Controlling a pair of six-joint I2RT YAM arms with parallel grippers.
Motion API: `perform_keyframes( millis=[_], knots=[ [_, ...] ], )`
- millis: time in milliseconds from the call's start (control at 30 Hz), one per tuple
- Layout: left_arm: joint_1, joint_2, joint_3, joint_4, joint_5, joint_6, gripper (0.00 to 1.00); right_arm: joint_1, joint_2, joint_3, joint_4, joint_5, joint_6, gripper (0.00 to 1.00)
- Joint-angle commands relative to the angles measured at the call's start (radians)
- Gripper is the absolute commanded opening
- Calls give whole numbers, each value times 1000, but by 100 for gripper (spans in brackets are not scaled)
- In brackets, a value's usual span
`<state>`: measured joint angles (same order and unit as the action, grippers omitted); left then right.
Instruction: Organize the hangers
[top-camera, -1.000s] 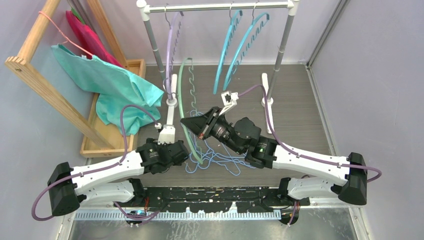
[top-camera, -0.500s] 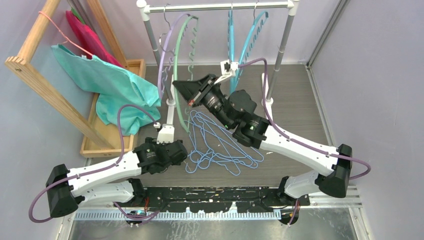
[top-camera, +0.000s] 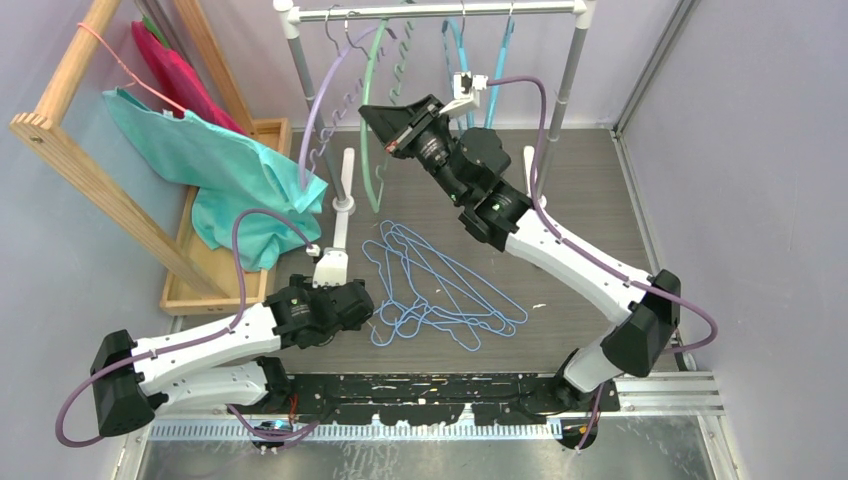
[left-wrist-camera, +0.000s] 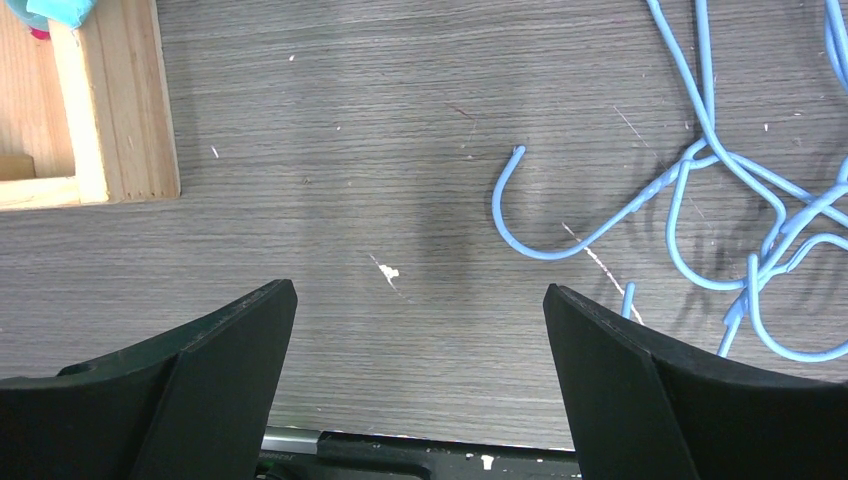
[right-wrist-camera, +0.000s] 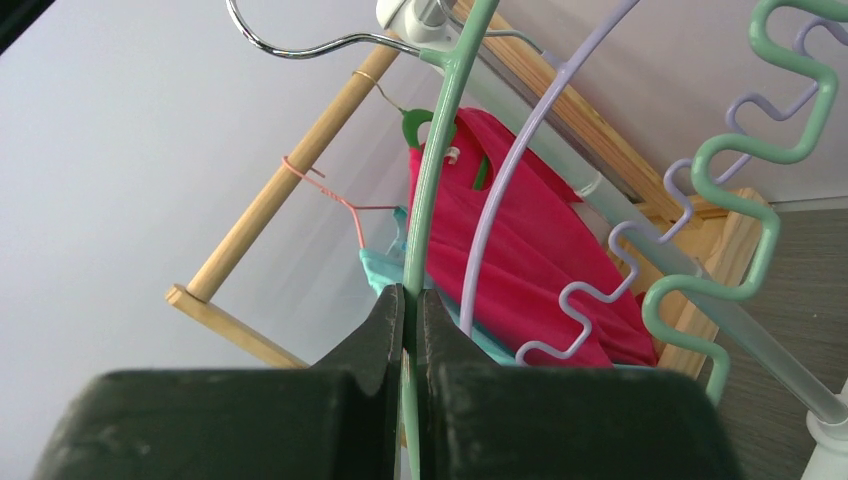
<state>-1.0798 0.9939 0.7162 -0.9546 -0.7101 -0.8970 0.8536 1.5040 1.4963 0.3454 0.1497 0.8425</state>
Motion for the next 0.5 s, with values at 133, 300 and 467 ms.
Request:
perform_keyframes(
  millis=[133,300,467],
  knots=[
    [1,-22,33,-12,-33,6,98,-94,67,102,132,-94,97,1],
    [1,-18,37,-22,-37,7,98,-160,102,115,167,-124,145,1],
    [1,-5,42,-20,-38,5,98,-191,121,104,176,-130,176,1]
  ],
)
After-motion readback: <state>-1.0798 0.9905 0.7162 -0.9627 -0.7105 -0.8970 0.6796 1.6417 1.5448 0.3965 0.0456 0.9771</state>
